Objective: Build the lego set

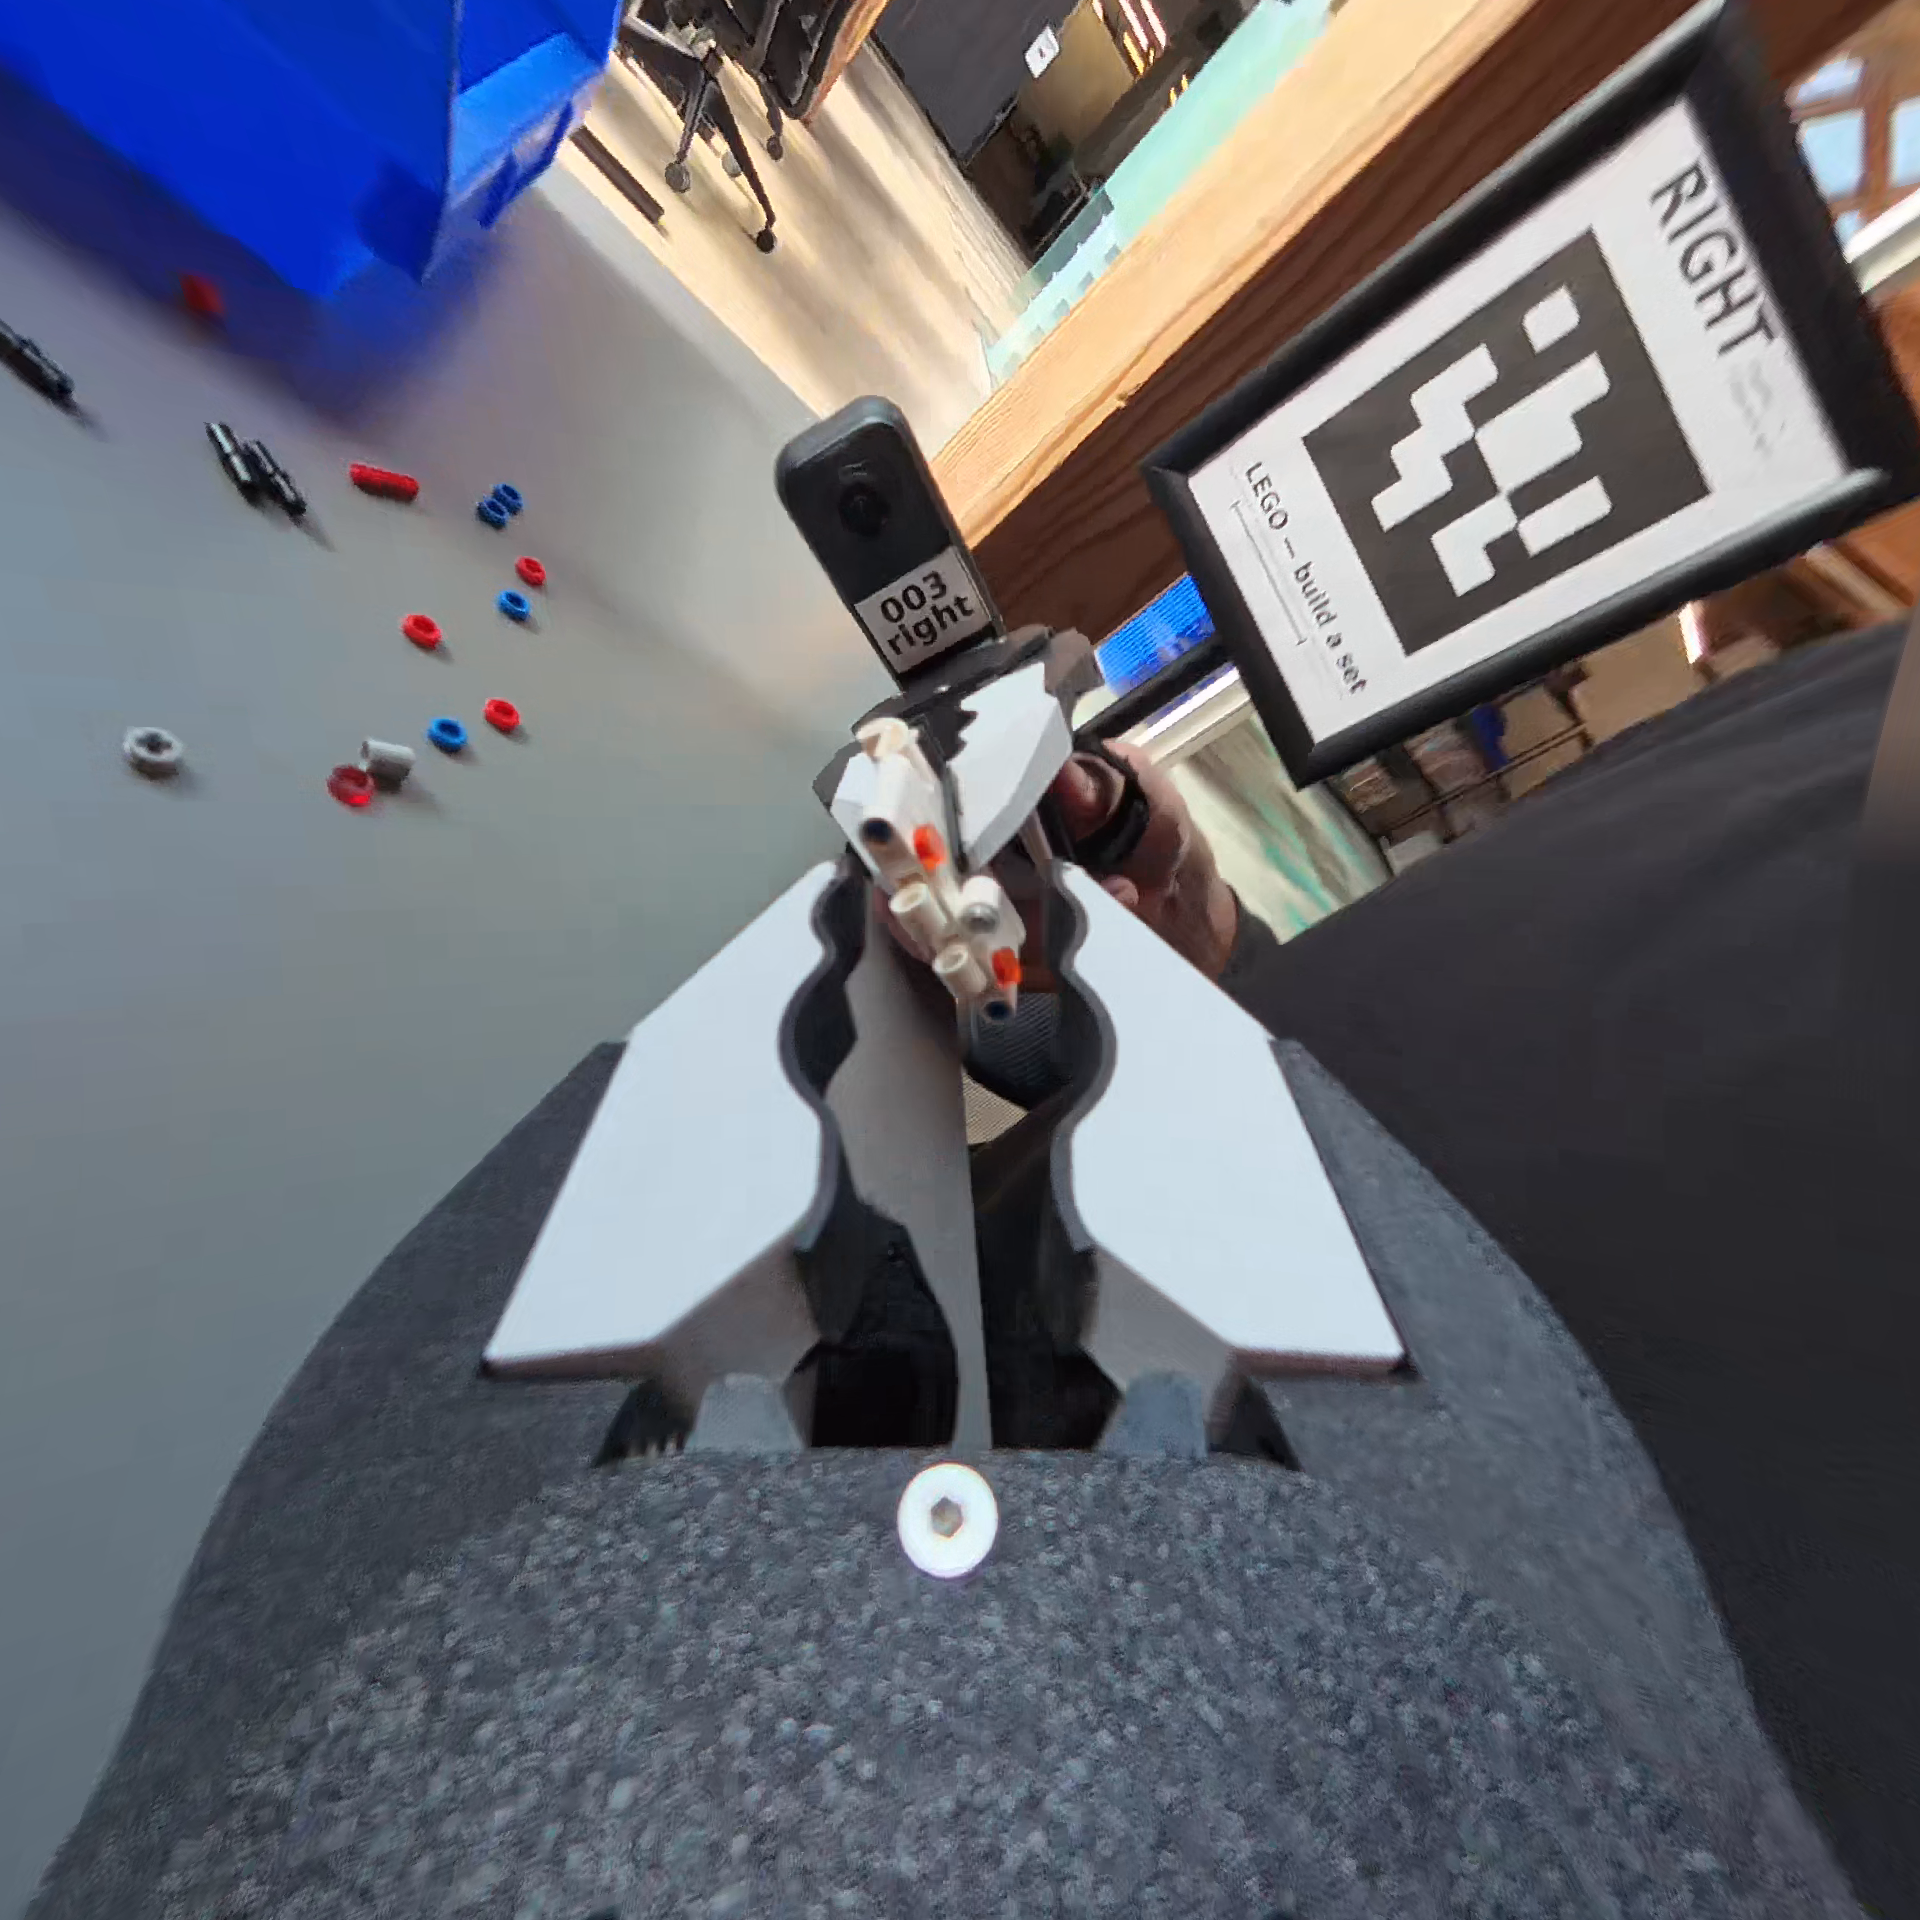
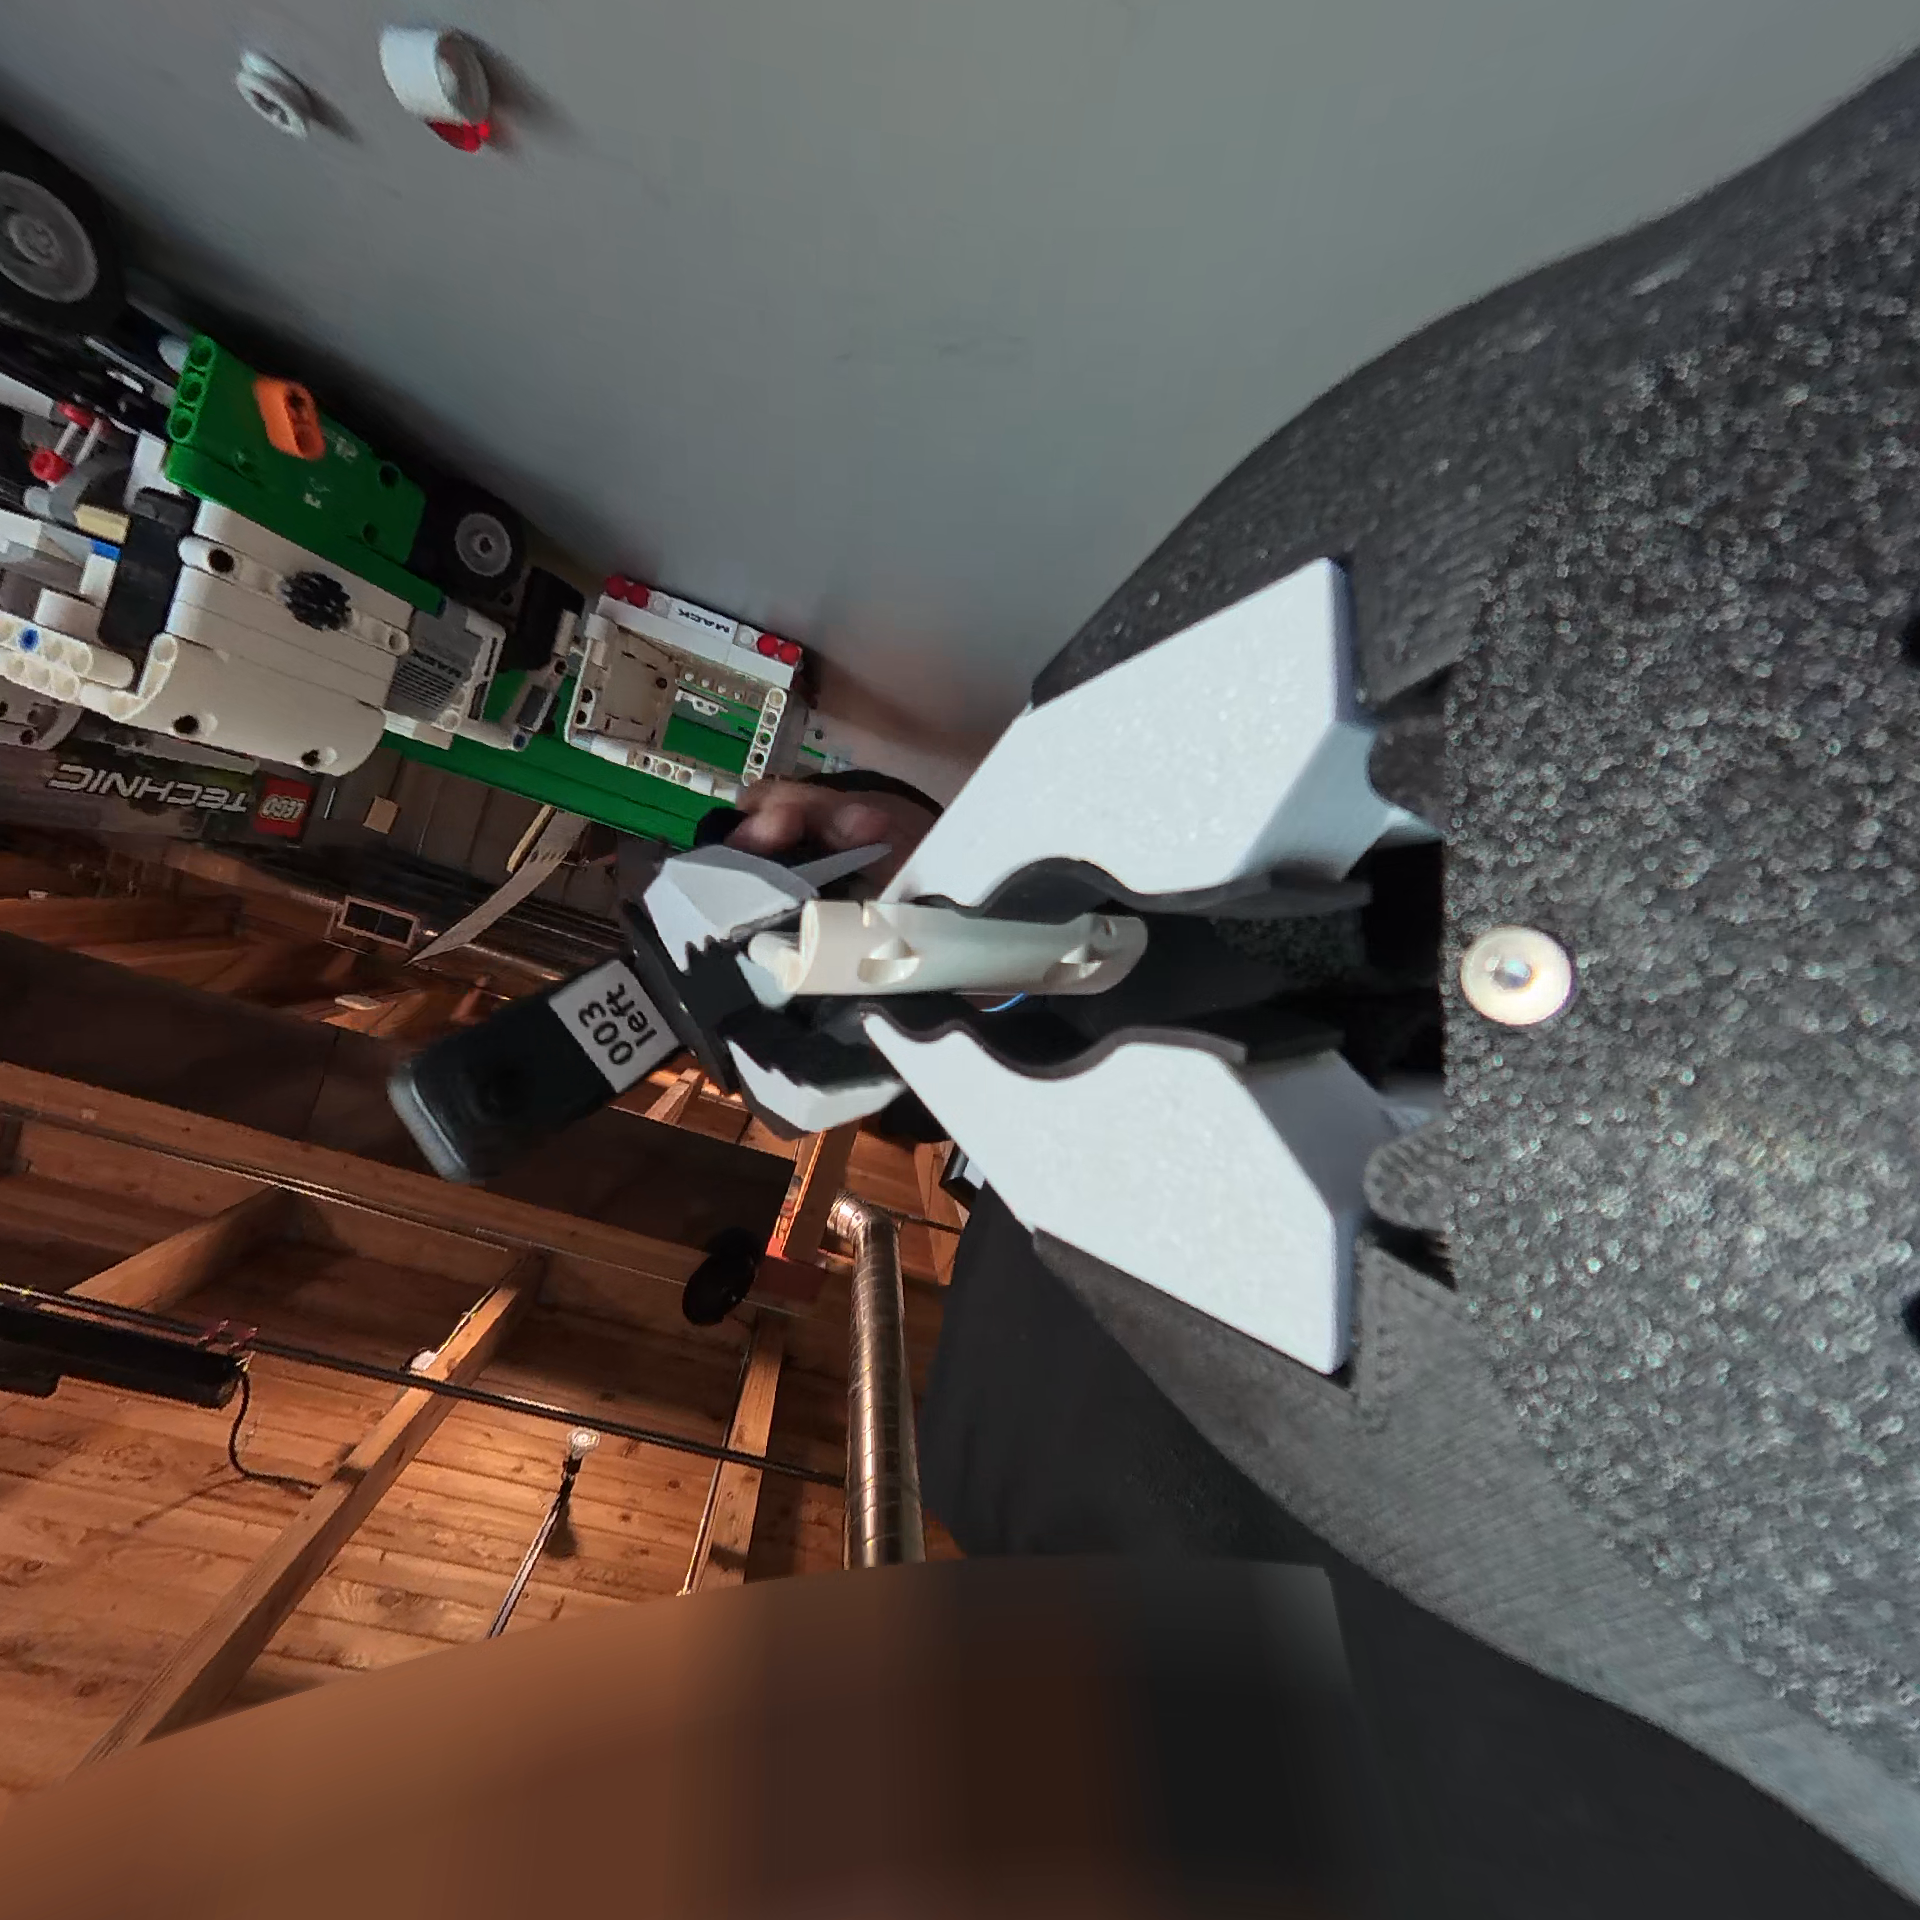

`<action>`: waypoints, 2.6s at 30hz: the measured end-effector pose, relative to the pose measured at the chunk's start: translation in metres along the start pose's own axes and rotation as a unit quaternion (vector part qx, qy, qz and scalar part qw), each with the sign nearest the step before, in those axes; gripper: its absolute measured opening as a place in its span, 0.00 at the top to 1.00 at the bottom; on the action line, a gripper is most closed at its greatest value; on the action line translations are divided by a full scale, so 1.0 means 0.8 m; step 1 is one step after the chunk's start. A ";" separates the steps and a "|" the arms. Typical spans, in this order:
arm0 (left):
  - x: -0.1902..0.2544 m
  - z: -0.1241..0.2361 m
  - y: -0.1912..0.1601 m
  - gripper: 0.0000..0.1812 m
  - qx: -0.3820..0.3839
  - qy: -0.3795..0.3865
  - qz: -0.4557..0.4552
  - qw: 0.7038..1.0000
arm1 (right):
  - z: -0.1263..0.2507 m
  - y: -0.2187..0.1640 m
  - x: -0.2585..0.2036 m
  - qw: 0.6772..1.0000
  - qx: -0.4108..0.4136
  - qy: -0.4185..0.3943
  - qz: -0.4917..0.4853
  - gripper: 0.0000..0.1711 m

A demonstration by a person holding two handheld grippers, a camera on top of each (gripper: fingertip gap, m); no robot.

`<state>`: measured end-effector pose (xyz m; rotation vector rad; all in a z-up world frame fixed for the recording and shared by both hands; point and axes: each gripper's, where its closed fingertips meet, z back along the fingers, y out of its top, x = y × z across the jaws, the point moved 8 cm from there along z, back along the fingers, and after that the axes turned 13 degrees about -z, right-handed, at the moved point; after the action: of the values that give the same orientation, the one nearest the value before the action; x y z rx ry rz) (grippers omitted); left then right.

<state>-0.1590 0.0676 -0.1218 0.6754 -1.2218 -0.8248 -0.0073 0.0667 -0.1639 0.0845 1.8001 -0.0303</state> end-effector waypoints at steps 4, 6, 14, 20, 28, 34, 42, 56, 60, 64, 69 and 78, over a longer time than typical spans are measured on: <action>0.021 0.020 -0.002 0.68 -0.037 0.101 -0.186 0.977 | -0.006 0.002 0.001 1.000 -0.005 -0.008 -0.011 0.95; 0.028 0.026 -0.012 0.60 -0.086 0.153 -0.276 0.945 | -0.016 -0.001 -0.002 1.000 -0.022 -0.015 -0.004 0.96; 0.049 0.074 -0.017 0.59 -0.033 0.192 -0.308 0.931 | -0.080 -0.006 -0.007 0.997 -0.071 -0.023 0.038 0.95; 0.060 0.155 -0.020 0.65 0.055 0.308 -0.381 0.870 | -0.108 0.030 0.001 0.995 -0.017 -0.060 0.080 0.95; 0.029 0.266 -0.049 0.71 0.153 0.359 -0.303 0.869 | -0.127 0.096 -0.011 0.959 -0.005 -0.162 0.231 0.95; 0.002 0.335 -0.047 0.75 0.176 0.474 -0.344 0.791 | -0.135 0.122 -0.026 0.940 -0.066 -0.169 0.289 0.95; -0.029 0.350 -0.060 0.78 0.143 0.522 -0.290 0.789 | -0.120 0.123 -0.004 0.955 -0.112 -0.201 0.188 0.95; -0.032 0.334 -0.062 0.81 0.116 0.511 -0.303 0.796 | -0.133 0.026 0.047 0.845 -0.325 -0.379 0.190 0.92; -0.028 0.333 -0.063 0.81 0.114 0.511 -0.307 0.794 | -0.131 0.027 0.049 0.838 -0.314 -0.387 0.222 0.89; -0.024 0.334 -0.062 0.81 0.119 0.509 -0.307 0.795 | -0.131 0.025 0.048 0.829 -0.309 -0.390 0.255 0.88; -0.025 0.328 -0.065 0.80 0.106 0.509 -0.311 0.796 | -0.131 0.021 0.045 0.806 -0.303 -0.401 0.313 0.85; -0.030 0.334 -0.072 0.80 0.091 0.521 -0.287 0.799 | -0.127 0.016 0.042 0.780 -0.284 -0.415 0.373 0.79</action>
<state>-0.4327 0.0527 -0.1226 1.4519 -0.0538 -0.6346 -0.1125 0.0879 -0.1728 0.2961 0.7289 0.9113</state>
